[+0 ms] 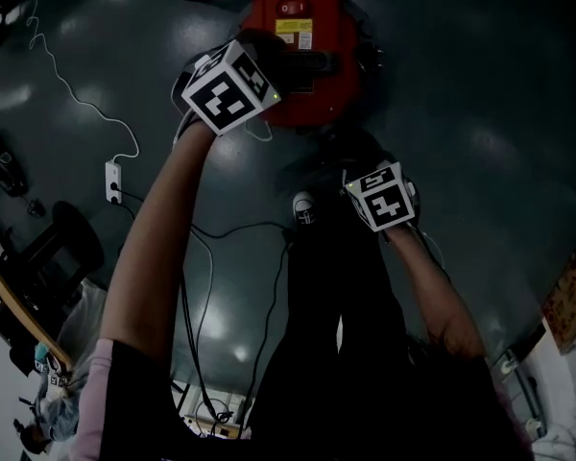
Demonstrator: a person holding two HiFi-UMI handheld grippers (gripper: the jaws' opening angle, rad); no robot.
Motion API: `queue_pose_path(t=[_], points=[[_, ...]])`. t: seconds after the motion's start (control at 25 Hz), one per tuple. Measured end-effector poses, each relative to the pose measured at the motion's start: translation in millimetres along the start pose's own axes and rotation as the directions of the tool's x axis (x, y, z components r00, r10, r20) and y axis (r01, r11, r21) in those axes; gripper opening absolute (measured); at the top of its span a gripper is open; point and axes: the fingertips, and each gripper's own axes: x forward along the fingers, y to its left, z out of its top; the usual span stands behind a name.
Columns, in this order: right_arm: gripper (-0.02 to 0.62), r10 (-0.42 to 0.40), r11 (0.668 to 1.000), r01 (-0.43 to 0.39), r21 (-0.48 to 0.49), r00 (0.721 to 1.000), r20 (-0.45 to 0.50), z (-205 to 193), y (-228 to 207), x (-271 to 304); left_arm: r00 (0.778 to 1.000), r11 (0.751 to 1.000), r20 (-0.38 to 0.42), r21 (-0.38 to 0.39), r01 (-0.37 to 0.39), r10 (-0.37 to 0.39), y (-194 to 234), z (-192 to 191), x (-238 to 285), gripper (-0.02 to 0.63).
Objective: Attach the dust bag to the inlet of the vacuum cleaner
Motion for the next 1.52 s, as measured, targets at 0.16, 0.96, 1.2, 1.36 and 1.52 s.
queue_pose_path(t=[0.16, 0.96, 1.2, 1.36, 1.52], points=[[0.054, 0.002, 0.988, -0.006, 0.153, 1.0, 0.028, -4.0, -4.5, -0.4, 1.0, 1.0, -0.004, -0.001, 0.005, -0.005, -0.6, 1.6, -1.6, 0.213], [0.21, -0.091, 0.816, 0.027, -0.577, 0.992, -0.082, 16.1, 27.1, -11.8, 1.0, 1.0, 0.004, 0.0, 0.023, -0.023, -0.9, 0.5, -0.2, 0.213], [0.173, -0.08, 0.977, 0.069, -0.202, 0.996, -0.049, 26.7, 20.9, -12.6, 1.0, 1.0, 0.019, 0.001, 0.019, -0.019, -0.3, 0.0, -0.2, 0.213], [0.173, -0.149, 0.986, 0.15, 0.076, 0.989, -0.018, 24.4, 15.6, -15.4, 1.0, 1.0, 0.02, 0.0, 0.016, -0.016, 0.4, 0.5, -1.5, 0.213], [0.173, -0.214, 0.96, 0.215, 0.181, 0.977, -0.025, 22.2, 13.9, -17.1, 1.0, 1.0, 0.017, -0.005, 0.008, -0.008, 0.3, 0.5, -1.3, 0.215]])
